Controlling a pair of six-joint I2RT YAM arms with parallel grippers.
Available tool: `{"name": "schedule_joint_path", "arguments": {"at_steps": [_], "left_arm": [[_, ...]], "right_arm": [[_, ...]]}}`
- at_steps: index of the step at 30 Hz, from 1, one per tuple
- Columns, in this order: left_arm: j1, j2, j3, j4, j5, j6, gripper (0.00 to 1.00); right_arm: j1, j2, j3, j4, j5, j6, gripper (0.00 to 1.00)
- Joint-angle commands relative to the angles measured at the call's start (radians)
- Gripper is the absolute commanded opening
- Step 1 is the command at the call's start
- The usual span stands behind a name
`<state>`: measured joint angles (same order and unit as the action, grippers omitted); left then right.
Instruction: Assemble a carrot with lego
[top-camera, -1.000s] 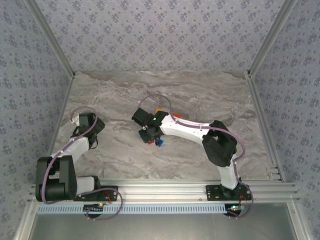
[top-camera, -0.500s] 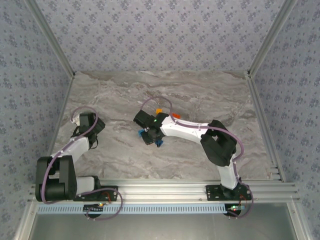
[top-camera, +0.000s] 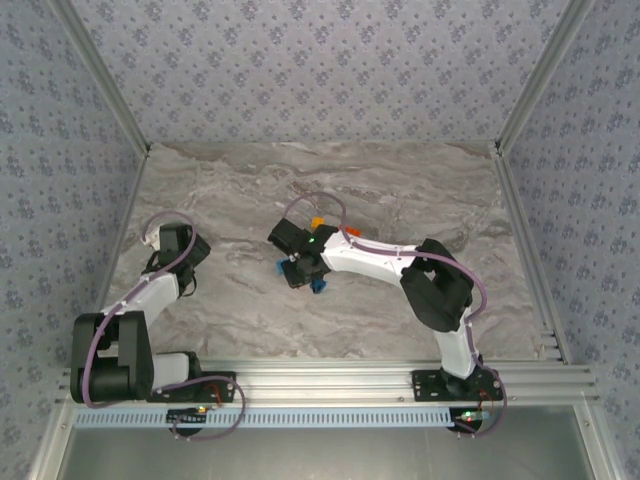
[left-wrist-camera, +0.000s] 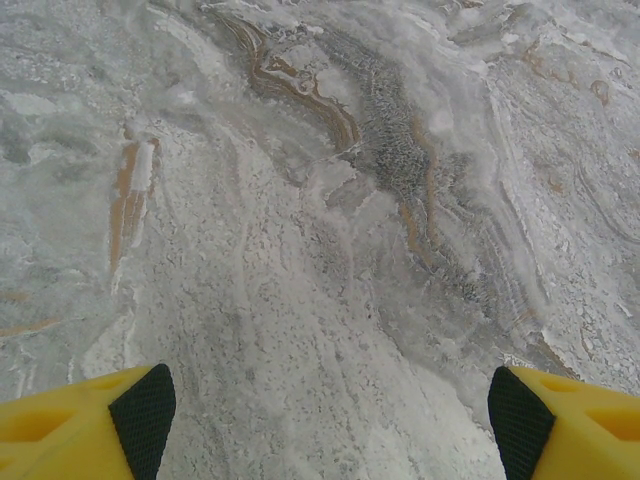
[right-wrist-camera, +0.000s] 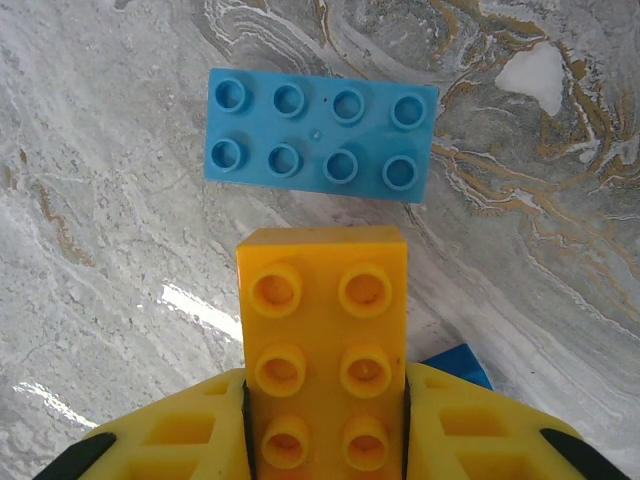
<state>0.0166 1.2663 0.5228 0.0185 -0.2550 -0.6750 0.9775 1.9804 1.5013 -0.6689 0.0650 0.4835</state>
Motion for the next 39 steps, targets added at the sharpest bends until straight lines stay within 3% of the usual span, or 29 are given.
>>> {"name": "schedule_joint_path", "arguments": {"at_steps": [1, 30, 39], "left_arm": [[-0.008, 0.009, 0.028, -0.019, -0.015, 0.002, 0.84], [-0.008, -0.001, 0.023, -0.02, -0.025, -0.001, 0.84], [-0.007, -0.001, 0.023, -0.022, -0.026, -0.003, 0.84]], "right_arm": [[0.001, 0.055, -0.034, -0.045, -0.019, 0.024, 0.28], [0.0, 0.227, 0.036, -0.163, -0.059, -0.023, 0.27], [-0.004, 0.166, 0.051, -0.159, -0.039, -0.031, 0.26]]}}
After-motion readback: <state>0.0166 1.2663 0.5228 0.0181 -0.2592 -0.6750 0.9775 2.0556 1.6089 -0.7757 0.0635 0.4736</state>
